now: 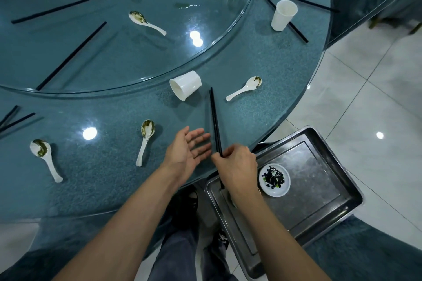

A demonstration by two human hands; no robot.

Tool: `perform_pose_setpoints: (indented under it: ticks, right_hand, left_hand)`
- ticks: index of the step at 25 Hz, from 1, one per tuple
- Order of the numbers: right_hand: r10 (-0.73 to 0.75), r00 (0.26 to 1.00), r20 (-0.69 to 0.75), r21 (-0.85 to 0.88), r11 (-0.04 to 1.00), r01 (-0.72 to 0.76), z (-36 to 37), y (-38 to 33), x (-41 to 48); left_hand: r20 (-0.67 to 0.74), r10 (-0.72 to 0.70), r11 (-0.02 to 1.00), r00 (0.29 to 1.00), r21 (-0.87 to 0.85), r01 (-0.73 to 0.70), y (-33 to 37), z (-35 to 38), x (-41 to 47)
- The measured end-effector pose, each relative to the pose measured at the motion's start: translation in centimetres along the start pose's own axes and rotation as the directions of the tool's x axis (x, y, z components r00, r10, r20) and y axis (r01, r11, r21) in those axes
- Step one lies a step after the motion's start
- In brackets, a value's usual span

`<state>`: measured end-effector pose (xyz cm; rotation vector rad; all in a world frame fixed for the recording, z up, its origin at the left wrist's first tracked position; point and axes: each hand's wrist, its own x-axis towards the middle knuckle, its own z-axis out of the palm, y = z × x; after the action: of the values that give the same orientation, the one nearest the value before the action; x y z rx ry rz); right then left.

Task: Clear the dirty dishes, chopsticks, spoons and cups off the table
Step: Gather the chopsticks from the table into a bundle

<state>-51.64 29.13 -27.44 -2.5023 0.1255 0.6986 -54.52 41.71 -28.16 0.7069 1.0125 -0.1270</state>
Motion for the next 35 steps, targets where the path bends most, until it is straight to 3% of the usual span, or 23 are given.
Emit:
perform_pose_setpoints:
  ticks: [3,8,18,28,35]
  right_hand:
    - [-0.050,0.998,-0.024,0.053,0.997,0.051,-0.8,0.8,-1.4]
    - [-0.142,0.990,-0.016,0.085,0.986,0.143,-2.2,2.1,-3.2]
    - [-0.226,0.974,-0.023,0.191,0.955,0.226,-4.8,5.3,-6.4]
    - [-0.312,0.936,-0.160,0.171,0.925,0.338,-10.3,9.6,-11.2]
    - [-0.318,0.889,-0.330,0.138,0.915,0.378,-14.4,12.5,-15.8]
  left_hand:
    - [0.070,-0.031,0.999,0.997,0.020,0.030,-0.3,1.4,-0.5]
    - [0.168,-0.058,0.993,0.984,-0.095,0.074,-0.7,2.2,-2.1]
    - [0.216,-0.021,0.995,0.976,-0.093,0.042,-2.6,3.1,-6.6]
    - [0.238,0.005,0.997,0.971,-0.070,0.012,-5.9,3.9,-14.9]
    - [0.310,-0.080,0.992,0.947,0.113,0.047,-8.7,4.7,-21.0]
